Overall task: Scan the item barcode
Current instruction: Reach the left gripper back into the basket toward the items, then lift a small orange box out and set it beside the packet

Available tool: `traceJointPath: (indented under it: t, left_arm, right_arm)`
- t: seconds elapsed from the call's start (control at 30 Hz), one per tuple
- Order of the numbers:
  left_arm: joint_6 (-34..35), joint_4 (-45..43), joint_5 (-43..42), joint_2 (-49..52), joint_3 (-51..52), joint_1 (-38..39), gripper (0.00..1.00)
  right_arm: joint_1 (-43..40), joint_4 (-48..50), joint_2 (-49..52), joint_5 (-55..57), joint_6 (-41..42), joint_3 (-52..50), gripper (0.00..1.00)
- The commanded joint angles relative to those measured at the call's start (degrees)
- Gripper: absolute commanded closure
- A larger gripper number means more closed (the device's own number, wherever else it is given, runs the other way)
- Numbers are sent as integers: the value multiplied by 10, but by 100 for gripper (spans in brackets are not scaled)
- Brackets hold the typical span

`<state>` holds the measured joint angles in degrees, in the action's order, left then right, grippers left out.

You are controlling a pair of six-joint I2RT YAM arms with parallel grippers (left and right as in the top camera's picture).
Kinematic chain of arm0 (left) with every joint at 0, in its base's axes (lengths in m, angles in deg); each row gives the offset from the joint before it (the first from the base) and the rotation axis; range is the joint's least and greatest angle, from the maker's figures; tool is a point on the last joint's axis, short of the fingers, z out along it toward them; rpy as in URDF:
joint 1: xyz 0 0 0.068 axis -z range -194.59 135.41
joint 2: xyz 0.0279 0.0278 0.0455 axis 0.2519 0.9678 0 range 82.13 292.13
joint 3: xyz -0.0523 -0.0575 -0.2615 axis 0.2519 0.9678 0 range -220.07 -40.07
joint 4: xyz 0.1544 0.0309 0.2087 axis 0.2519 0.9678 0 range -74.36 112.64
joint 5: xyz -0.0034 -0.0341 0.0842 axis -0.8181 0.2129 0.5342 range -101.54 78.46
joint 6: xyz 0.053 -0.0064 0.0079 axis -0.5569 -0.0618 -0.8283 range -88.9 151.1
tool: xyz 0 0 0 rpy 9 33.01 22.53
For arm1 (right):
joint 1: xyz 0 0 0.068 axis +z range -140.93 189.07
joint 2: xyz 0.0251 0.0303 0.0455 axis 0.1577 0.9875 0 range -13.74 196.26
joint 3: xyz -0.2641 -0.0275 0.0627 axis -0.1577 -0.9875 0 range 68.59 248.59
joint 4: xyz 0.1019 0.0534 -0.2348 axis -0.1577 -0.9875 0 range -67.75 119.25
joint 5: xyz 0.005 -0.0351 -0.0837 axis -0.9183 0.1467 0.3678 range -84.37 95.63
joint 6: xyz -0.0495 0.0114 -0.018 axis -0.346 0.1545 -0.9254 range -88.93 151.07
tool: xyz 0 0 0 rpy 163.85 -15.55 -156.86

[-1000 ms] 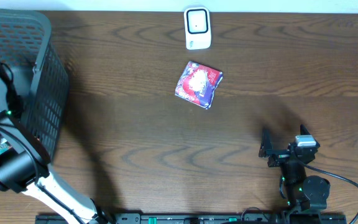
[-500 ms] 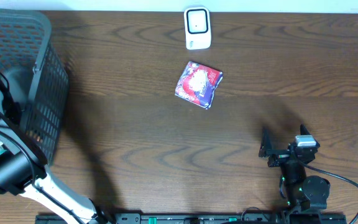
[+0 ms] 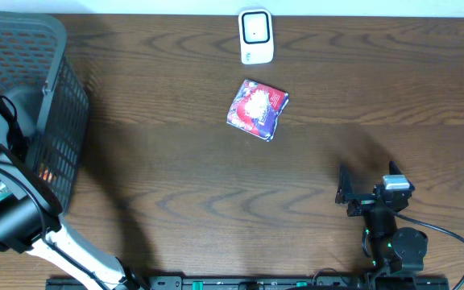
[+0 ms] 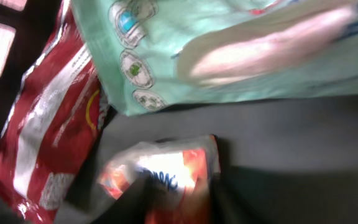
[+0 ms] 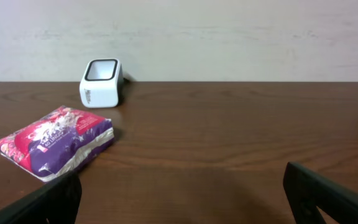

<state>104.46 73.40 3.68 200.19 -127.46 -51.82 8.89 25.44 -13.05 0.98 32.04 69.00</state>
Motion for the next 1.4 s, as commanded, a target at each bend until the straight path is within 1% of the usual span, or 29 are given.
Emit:
traceJointPath:
  t: [0.0, 0.03, 0.2, 0.63, 0.77, 0.83, 0.9, 1.0, 1.13, 1.2, 1.27, 1.37]
  left_arm:
    - [-16, -13, -17, 2, 5, 1, 91]
    - [-22, -13, -17, -1, 2, 1, 92]
    - [-68, -14, -27, -28, -14, 1, 93]
    - [-77, -23, -31, -181, -16, 1, 93]
    - [-134, -76, -31, -242, -16, 1, 93]
    - [-169, -117, -39, -292, -16, 2, 93]
    - [-201, -147, -63, -331, -16, 2, 94]
    - [-256, -183, -117, -396, -16, 2, 93]
    - [-263, -191, -173, -466, -16, 5, 93]
    - [-288, -206, -212, -490, -16, 16, 93]
    - [-346, -241, -271, -505, -16, 37, 93]
    - [-453, -286, -367, -508, -16, 78, 93]
  right_arm:
    - [3, -2, -3, 2, -2, -1, 1]
    - [3, -2, -3, 2, -2, -1, 1]
    - [3, -2, -3, 2, -2, -1, 1]
    - [3, -2, -3, 2, -2, -1, 1]
    - [3, -2, -3, 2, -2, -1, 1]
    - [3, -2, -3, 2, -2, -1, 1]
    - [3, -2, -3, 2, -2, -1, 1]
    - [3, -2, -3, 2, -2, -1, 1]
    - [3, -2, -3, 2, -2, -1, 1]
    - [3, -2, -3, 2, -2, -1, 1]
    - [3, -2, -3, 2, -2, -1, 1]
    - [3, -2, -3, 2, -2, -1, 1]
